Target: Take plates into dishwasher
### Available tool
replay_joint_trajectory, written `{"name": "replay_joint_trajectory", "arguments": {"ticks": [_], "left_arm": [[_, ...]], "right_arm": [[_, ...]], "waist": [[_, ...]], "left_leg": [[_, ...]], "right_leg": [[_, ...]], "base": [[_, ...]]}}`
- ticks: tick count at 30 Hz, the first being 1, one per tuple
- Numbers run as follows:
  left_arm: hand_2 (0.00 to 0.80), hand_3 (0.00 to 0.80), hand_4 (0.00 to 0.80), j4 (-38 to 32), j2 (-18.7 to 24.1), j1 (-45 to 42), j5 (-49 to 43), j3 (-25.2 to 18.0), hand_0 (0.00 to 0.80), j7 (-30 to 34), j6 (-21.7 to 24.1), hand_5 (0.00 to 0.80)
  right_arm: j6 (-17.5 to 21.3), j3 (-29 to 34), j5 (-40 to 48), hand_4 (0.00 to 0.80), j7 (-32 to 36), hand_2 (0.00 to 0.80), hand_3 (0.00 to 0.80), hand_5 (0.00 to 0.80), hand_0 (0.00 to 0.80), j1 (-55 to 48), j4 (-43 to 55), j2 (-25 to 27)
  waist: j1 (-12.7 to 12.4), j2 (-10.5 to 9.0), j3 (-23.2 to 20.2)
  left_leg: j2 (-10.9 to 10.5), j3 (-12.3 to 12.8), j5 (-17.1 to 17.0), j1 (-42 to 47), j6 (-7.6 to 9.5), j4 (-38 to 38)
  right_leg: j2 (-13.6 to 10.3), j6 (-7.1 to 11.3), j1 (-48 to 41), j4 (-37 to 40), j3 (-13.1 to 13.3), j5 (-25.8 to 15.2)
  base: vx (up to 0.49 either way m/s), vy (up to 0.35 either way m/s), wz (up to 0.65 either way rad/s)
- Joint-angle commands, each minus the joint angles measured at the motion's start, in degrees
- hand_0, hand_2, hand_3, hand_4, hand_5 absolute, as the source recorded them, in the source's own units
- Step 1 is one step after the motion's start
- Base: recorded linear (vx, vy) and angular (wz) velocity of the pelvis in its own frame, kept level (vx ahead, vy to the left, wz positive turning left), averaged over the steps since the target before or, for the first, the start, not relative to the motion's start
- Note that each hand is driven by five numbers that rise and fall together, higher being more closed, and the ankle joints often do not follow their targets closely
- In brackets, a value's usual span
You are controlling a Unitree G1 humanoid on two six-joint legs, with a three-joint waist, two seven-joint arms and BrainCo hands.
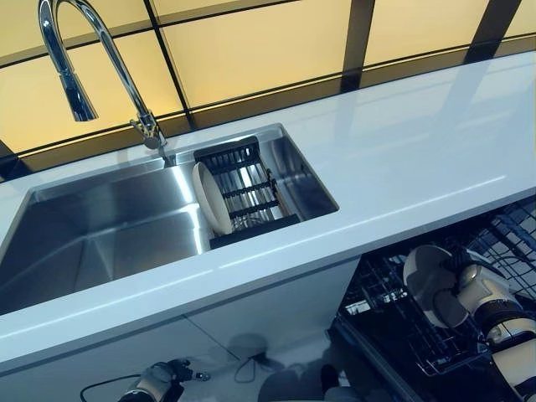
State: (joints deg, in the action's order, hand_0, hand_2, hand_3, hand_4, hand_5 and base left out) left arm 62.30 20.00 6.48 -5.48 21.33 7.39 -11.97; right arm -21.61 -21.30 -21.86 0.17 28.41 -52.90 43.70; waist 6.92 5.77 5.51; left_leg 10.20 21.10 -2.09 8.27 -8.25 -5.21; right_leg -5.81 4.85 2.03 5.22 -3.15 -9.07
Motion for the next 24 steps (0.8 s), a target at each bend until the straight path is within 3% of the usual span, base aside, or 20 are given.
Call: {"name": "replay_joint_trajectory", "arguments": {"ticks": [1,15,24], "left_arm": [[0.0,0.0,0.0,1.5,1.0,5.7,-1.3,2.5,0.0,0.2,-0.2,0.0],[0.0,0.0,0.0,2.1,0.3,7.0,-2.5,3.0,0.0,0.6,-1.0,0.0],[0.0,0.0,0.0,3.4,0.0,7.5,-2.9,3.7,0.0,0.8,0.4,0.0]], "right_arm": [[0.5,-3.4,-0.5,0.8,1.3,0.8,0.8,0.8,0.8,6.2,-5.5,-4.4],[-1.4,-5.1,-5.4,0.8,5.9,0.8,0.8,0.8,0.8,5.8,-8.9,-7.2],[-14.9,-10.2,-26.3,0.8,10.9,0.8,0.8,0.8,0.8,6.8,-9.9,-8.6]], "waist": [[-0.9,-2.26,2.6],[-1.4,-2.66,2.5],[-1.9,-2.42,2.7]], "left_leg": [[-0.5,-3.0,1.3,0.9,1.33,0.2],[-0.3,-3.3,1.1,1.0,1.32,0.2],[-0.4,-3.6,0.9,0.6,1.3,0.2]], "right_leg": [[-2.8,4.0,-1.8,-0.2,-2.7,3.2],[-2.8,3.94,-2.2,-0.2,-2.9,3.3],[-3.0,4.17,-2.2,-0.2,-3.2,3.2]], "base": [[0.0,0.0,0.0],[0.002,-0.003,0.02],[0.0,0.0,0.0]]}}
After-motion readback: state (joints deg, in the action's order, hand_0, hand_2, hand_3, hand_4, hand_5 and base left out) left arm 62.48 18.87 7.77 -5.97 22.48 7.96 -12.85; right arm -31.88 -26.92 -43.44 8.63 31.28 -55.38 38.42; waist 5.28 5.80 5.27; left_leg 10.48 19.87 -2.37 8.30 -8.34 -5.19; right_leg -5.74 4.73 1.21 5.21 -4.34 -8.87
